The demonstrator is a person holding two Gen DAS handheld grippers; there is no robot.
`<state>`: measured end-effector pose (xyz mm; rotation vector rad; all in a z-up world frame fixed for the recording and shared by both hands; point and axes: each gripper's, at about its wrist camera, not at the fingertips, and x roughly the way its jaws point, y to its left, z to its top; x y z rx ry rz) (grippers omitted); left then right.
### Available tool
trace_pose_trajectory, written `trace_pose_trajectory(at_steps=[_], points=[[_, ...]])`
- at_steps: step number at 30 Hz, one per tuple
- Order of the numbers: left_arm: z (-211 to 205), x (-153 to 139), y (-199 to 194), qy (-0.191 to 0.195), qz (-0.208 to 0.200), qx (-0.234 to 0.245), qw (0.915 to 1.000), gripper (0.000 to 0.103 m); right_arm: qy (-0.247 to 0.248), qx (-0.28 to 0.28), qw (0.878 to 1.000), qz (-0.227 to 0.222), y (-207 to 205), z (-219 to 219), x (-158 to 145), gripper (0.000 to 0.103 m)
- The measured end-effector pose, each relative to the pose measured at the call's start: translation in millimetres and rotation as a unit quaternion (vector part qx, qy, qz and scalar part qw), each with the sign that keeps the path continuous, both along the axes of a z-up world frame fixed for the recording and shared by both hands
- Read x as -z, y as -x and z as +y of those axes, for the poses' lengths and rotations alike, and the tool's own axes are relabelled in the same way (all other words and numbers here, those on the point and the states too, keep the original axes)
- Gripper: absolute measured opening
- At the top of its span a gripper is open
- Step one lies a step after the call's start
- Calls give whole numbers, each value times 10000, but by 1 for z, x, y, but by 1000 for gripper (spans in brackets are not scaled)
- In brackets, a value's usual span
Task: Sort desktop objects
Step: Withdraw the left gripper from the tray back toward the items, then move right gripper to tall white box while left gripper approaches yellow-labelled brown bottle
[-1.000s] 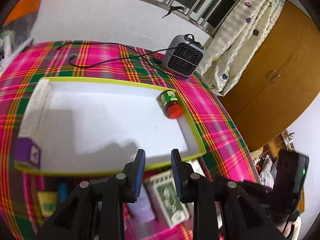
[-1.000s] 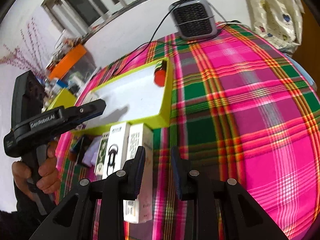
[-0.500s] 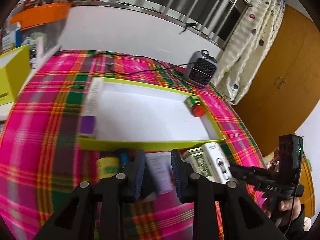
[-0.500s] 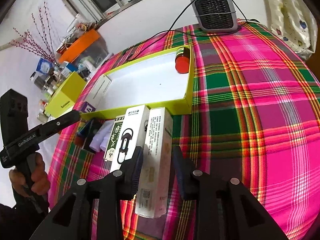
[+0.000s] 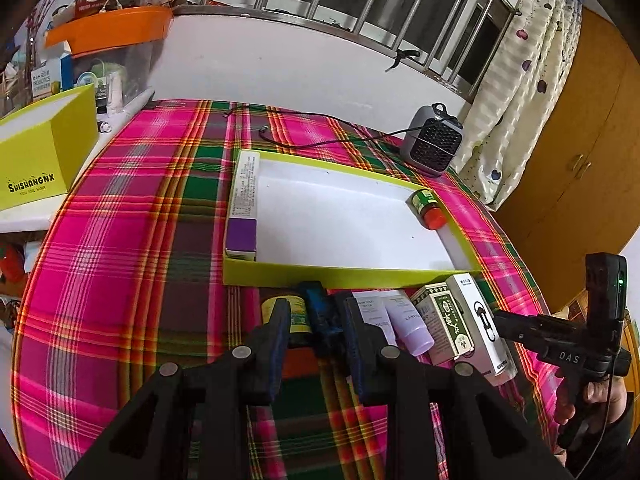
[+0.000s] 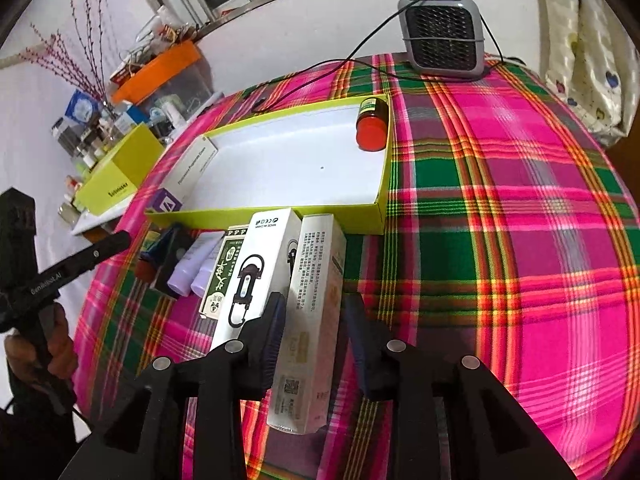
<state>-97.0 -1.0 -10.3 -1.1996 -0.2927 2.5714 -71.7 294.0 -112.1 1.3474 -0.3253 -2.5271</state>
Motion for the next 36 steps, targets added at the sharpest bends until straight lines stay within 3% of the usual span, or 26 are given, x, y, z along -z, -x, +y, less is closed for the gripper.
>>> trace_pose_trajectory(at_steps=[7, 26, 36], points=[[-2, 4, 2, 19, -49, -23, 10000, 27, -206, -265, 9993, -164, 0, -8, 2, 33], [-15, 15, 3, 211, -210, -269, 9992, 28, -285, -31, 9994, -203, 2, 0, 5, 28], [-5, 23, 3, 224, -376, -72, 9990, 31, -259, -16, 9994, -222, 2, 0, 6, 28]])
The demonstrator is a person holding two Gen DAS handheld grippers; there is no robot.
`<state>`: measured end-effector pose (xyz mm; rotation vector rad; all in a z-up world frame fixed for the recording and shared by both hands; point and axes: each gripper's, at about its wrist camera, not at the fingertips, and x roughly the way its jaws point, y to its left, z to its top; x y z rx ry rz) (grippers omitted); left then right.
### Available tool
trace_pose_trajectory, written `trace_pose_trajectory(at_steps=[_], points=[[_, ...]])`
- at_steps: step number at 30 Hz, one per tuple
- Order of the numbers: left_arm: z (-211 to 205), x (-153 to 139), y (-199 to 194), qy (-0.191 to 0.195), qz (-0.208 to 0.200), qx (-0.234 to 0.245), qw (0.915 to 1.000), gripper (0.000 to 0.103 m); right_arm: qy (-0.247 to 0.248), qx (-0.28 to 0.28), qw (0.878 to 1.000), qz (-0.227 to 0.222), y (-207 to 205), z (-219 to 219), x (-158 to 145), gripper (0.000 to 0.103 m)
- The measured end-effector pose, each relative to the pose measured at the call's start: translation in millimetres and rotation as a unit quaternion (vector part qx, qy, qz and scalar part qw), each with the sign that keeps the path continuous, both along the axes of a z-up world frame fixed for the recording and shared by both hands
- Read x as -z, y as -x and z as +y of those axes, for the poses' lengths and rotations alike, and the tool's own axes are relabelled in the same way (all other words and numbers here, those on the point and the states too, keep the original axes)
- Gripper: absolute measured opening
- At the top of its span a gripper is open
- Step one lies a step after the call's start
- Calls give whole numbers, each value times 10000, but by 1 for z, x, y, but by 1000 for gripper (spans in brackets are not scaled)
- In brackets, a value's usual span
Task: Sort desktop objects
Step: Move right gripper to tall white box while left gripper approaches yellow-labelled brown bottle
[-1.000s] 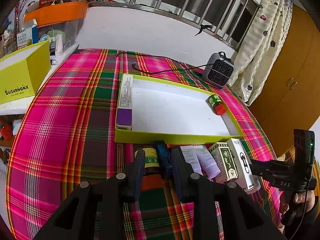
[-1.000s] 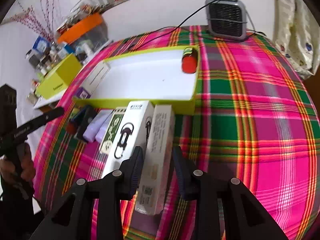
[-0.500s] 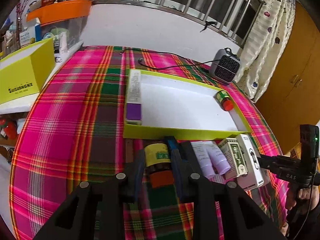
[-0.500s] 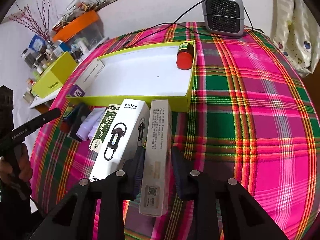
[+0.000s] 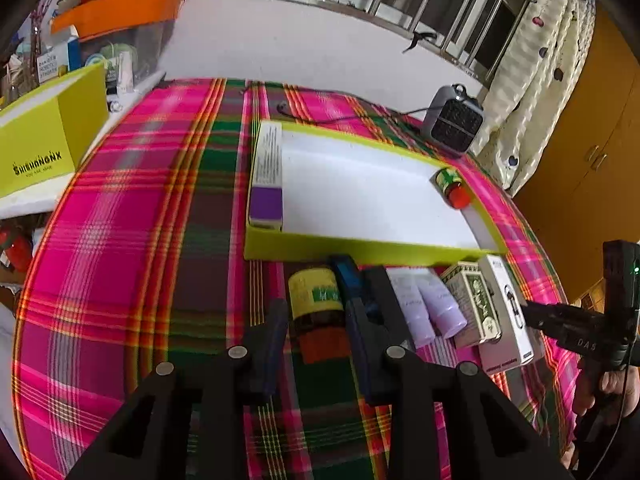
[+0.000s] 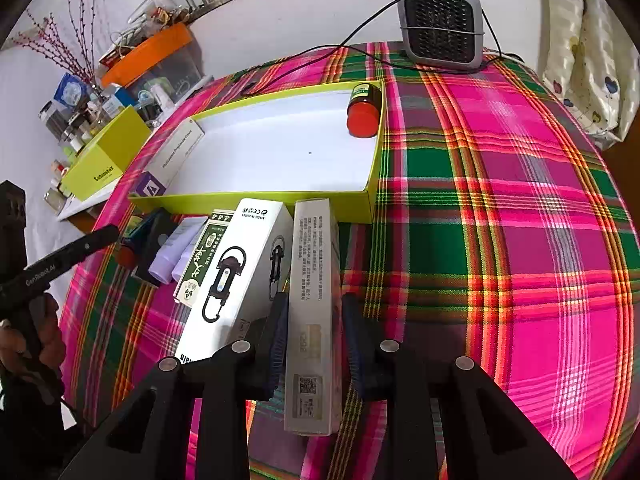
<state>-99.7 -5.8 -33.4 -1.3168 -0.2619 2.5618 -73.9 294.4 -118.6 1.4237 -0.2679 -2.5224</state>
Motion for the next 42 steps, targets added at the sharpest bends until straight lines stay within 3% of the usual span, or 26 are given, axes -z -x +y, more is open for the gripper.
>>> trace_pose_trajectory(at_steps=[15, 42], points=[[-5, 16, 4, 130, -250, -87, 9996, 32, 33, 17, 10000, -18, 0, 0, 2, 28], [-12, 18, 13, 327, -84, -157, 9993, 33, -87, -17, 9999, 117, 1, -4, -2, 25]])
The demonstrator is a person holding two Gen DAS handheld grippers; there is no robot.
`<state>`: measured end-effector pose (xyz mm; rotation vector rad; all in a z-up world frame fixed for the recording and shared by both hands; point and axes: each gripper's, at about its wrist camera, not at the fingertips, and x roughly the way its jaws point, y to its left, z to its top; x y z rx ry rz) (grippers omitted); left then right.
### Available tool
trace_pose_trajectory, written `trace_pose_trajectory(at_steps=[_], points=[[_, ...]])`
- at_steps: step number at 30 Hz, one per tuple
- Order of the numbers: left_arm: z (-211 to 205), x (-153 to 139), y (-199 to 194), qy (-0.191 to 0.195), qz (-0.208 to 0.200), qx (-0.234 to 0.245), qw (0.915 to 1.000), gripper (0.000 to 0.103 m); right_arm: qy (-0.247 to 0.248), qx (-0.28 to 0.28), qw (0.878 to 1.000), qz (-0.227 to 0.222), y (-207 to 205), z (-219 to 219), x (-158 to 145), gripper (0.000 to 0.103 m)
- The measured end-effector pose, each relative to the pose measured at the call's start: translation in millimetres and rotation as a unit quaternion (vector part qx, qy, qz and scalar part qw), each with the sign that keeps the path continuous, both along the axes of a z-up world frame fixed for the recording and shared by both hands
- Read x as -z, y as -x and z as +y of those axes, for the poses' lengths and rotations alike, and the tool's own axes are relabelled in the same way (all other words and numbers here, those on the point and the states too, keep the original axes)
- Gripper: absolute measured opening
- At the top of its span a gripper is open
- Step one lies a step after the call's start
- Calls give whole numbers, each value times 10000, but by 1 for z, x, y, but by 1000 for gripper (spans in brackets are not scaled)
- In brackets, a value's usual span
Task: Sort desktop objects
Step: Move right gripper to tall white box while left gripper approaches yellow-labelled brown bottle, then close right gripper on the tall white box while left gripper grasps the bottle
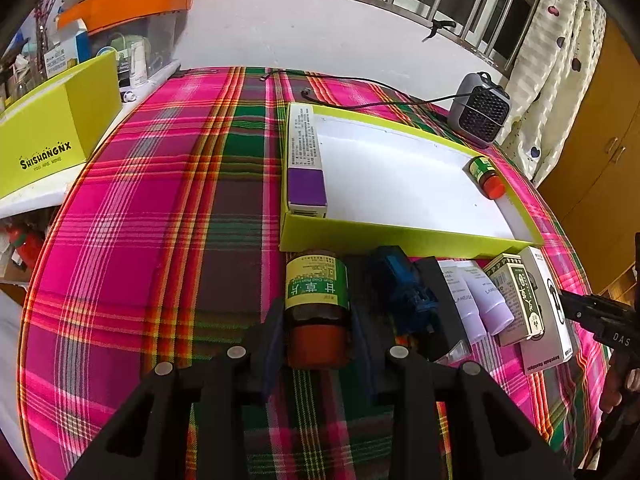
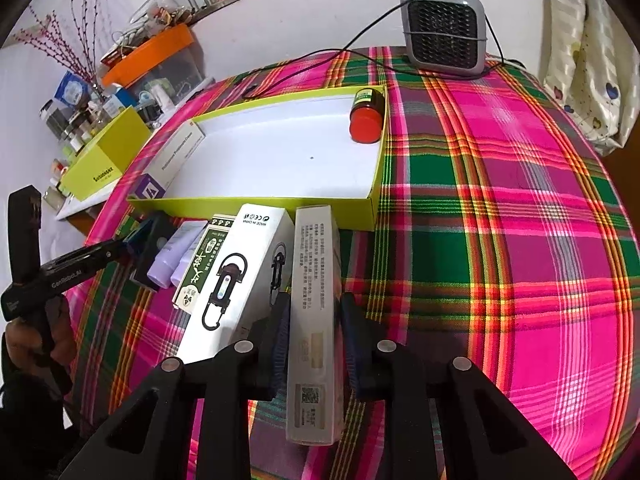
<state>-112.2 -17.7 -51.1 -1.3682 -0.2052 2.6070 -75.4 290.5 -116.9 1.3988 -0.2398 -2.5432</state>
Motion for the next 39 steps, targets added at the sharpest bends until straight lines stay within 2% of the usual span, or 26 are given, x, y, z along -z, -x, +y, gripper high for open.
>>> trace_pose_trajectory(at_steps=[11, 17, 25, 39], points=[[-3, -2, -5, -4, 29, -65, 10000, 33, -97, 57, 9999, 120, -7, 4, -4, 22], [-3, 0, -5, -10, -16, -64, 10000, 33, -192, -34, 9998, 40, -6, 0, -2, 24], [-4, 0, -4, 19, 5, -43, 10000, 33, -485, -88, 9988, 21, -2, -8, 0, 25], [-7, -12, -12, -25, 199, -58, 9998, 33, -432, -16, 9989, 202, -10, -1, -9, 22]])
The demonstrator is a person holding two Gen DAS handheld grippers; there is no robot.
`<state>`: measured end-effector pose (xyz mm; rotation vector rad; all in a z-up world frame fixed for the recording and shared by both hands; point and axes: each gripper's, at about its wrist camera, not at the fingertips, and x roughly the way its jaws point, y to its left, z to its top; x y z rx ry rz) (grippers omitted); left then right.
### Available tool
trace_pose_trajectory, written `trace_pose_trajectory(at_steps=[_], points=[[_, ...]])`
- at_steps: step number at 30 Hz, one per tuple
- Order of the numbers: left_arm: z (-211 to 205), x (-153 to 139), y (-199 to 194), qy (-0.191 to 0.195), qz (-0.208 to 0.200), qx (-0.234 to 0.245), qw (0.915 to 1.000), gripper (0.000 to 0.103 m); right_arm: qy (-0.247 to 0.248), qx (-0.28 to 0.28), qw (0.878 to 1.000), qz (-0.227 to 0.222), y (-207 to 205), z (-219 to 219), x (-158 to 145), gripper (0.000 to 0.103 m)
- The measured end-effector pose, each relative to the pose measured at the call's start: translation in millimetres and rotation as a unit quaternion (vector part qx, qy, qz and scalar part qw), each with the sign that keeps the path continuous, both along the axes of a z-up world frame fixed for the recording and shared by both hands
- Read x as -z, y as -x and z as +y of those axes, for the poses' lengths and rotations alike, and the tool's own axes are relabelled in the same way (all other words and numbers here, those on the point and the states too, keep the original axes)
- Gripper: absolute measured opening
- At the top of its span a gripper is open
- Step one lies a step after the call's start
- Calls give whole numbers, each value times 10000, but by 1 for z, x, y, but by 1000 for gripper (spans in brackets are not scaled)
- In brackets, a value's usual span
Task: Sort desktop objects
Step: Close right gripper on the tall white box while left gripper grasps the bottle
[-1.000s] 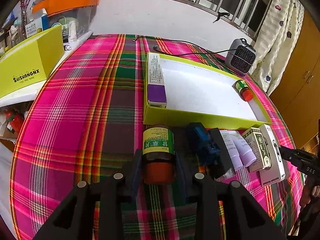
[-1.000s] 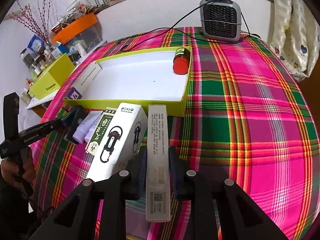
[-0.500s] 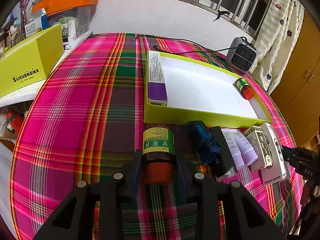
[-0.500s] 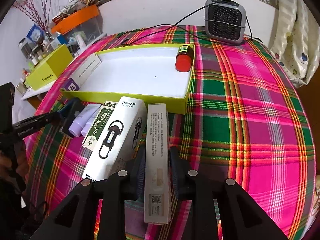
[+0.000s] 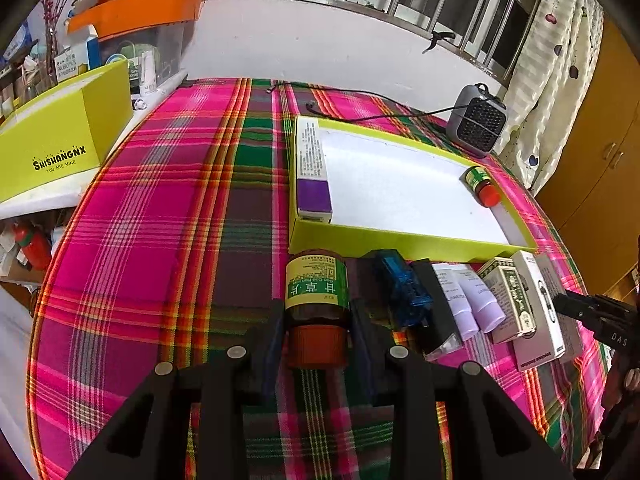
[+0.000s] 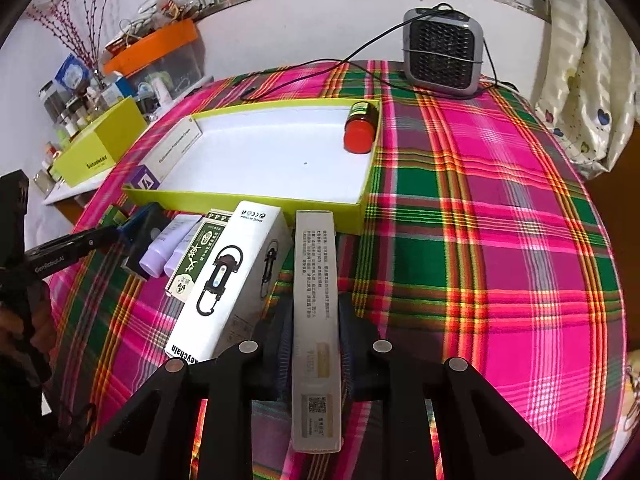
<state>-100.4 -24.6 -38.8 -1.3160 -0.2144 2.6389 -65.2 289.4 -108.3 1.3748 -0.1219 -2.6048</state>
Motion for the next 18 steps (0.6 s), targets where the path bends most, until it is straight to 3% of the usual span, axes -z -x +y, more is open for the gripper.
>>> trace_pose_trajectory(at_steps=[18], points=[[-6, -19, -4, -250, 322, -94, 9991, 33, 757, 592, 9933, 637, 3, 26, -40, 22]])
